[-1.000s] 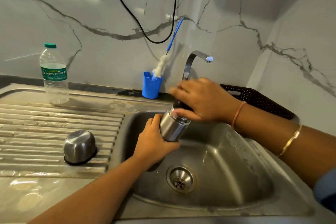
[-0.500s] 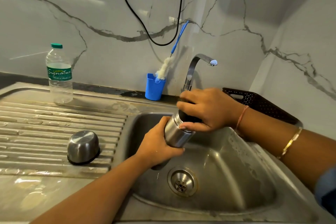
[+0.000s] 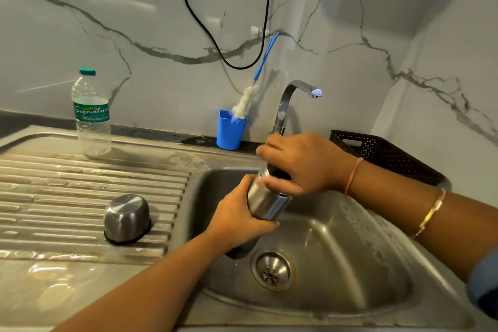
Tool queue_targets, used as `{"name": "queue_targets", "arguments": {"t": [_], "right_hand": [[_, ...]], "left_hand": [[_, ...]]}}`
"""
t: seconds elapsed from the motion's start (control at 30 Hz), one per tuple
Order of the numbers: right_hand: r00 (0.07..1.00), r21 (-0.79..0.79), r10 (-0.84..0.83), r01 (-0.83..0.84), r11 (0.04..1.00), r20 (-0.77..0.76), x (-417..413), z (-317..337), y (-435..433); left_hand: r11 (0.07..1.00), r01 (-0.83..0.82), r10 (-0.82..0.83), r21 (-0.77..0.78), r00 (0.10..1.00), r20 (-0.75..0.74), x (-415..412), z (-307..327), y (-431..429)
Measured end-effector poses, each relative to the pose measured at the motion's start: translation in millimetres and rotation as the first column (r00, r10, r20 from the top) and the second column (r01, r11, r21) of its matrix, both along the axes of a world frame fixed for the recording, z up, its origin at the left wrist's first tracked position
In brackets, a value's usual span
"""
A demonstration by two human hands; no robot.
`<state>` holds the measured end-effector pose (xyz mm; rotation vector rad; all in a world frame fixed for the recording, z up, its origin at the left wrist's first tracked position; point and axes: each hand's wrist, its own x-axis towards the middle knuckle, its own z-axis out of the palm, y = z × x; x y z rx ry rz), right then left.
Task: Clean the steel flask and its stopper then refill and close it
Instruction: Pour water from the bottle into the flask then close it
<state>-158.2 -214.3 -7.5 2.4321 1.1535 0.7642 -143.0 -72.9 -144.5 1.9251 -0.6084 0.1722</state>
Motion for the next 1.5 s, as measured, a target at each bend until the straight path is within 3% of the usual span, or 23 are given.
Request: {"name": "queue_targets", "arguments": {"t": [0.07, 0.13, 0.3, 0.37, 0.47, 0.57, 0.67, 0.77, 1.0, 1.27, 1.43, 1.5], "right_hand": [[0.996, -0.138, 0.089, -0.089, 0.986, -0.012, 4, -1, -4], [0.997, -0.134, 0.073, -0.074, 0.988, -0.009, 4, -5, -1], [0.989, 0.033, -0.144, 0.143, 0.989, 0.023, 5, -13, 7], [0.960, 0.043, -0.275, 0.278, 0.960, -0.062, 4, -14, 11], [0.935, 0.072, -0.343, 0.350, 0.934, -0.088, 2, -16, 16], [0.994, 0.049, -0.101, 0.100, 0.994, 0.027, 1, -9, 7], [0.980, -0.199, 0.198, -0.196, 0.960, -0.011, 4, 1, -5], [0.971, -0.246, 0.232, -0.238, 0.940, -0.051, 5, 0, -4], [0.997, -0.110, 0.068, -0.070, 0.991, -0.022, 10, -11, 4], [0.987, 0.038, -0.143, 0.146, 0.989, -0.068, 7, -23, 7], [0.945, 0.214, -0.285, 0.316, 0.925, -0.163, 4, -31, 3], [0.895, 0.354, -0.300, 0.412, 0.840, -0.329, 6, -32, 3]], "left_hand": [[1.000, 0.007, -0.007, 0.007, 1.000, 0.000, 0, -1, -2], [1.000, -0.014, 0.014, 0.014, 1.000, 0.003, -1, -4, -4], [0.994, -0.104, 0.103, 0.030, 0.994, 0.039, -1, -5, -6], [0.992, -0.117, 0.115, 0.041, 0.993, 0.038, 0, -6, -5], [0.996, -0.068, 0.067, 0.054, 0.998, 0.017, 1, -6, -3], [1.000, 0.009, -0.009, -0.008, 0.999, -0.038, 4, -6, -2], [0.996, 0.077, -0.079, -0.034, 0.995, -0.057, 6, -7, -3], [0.995, 0.090, -0.092, -0.031, 0.994, -0.055, 7, -9, -4], [1.000, -0.012, 0.012, -0.011, 1.000, -0.027, 5, -8, -5], [0.992, -0.119, 0.119, 0.028, 0.993, -0.005, -1, -8, -6], [0.989, -0.139, 0.140, 0.046, 0.990, -0.014, -4, -6, -7], [0.987, -0.158, 0.159, 0.027, 0.986, -0.046, -3, -6, -6]]}}
